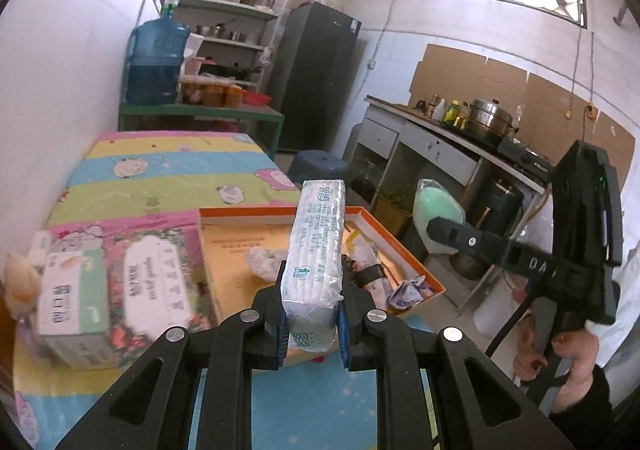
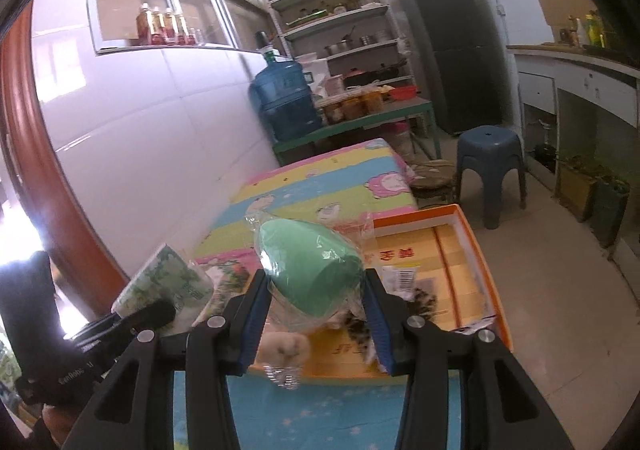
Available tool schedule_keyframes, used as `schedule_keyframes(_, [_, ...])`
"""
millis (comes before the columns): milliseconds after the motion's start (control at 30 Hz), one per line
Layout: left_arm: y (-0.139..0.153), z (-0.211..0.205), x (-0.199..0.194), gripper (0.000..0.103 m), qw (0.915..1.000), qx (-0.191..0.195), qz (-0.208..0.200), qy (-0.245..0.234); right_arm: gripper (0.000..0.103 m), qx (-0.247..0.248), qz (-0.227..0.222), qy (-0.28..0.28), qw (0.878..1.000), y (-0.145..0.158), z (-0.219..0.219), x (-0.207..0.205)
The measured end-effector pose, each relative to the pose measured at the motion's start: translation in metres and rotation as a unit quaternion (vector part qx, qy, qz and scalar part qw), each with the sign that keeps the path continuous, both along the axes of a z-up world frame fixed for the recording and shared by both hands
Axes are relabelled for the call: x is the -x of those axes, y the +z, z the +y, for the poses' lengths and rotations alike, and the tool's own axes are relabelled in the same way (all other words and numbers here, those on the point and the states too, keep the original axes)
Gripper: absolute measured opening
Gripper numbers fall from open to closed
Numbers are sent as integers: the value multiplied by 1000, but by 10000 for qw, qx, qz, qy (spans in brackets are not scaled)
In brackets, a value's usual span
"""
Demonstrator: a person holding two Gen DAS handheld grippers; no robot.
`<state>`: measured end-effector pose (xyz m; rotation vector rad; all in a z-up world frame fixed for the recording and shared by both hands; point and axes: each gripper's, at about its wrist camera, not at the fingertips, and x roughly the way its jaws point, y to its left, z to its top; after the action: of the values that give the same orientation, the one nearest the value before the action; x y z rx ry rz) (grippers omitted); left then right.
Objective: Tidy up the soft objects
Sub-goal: 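Carry the tissue pack and green ball over the orange box lid with both tools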
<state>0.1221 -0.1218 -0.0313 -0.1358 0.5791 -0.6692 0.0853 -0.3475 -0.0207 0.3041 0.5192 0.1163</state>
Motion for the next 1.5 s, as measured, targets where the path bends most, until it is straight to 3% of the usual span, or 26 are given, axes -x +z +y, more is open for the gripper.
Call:
schedule_keyframes(300, [-7, -46, -15, 19, 9996, -64, 29, -268, 46, -46, 128, -246, 9996, -20, -28, -5])
schedule_keyframes(733, [-22, -109, -45, 19, 9975, -464, 110, -520, 47, -10, 472, -521, 9975, -48, -61, -21])
schedule_keyframes(1500, [-56, -139, -73, 19, 9945, -842, 396, -470, 47, 168, 794, -486, 9955, -68, -63, -44])
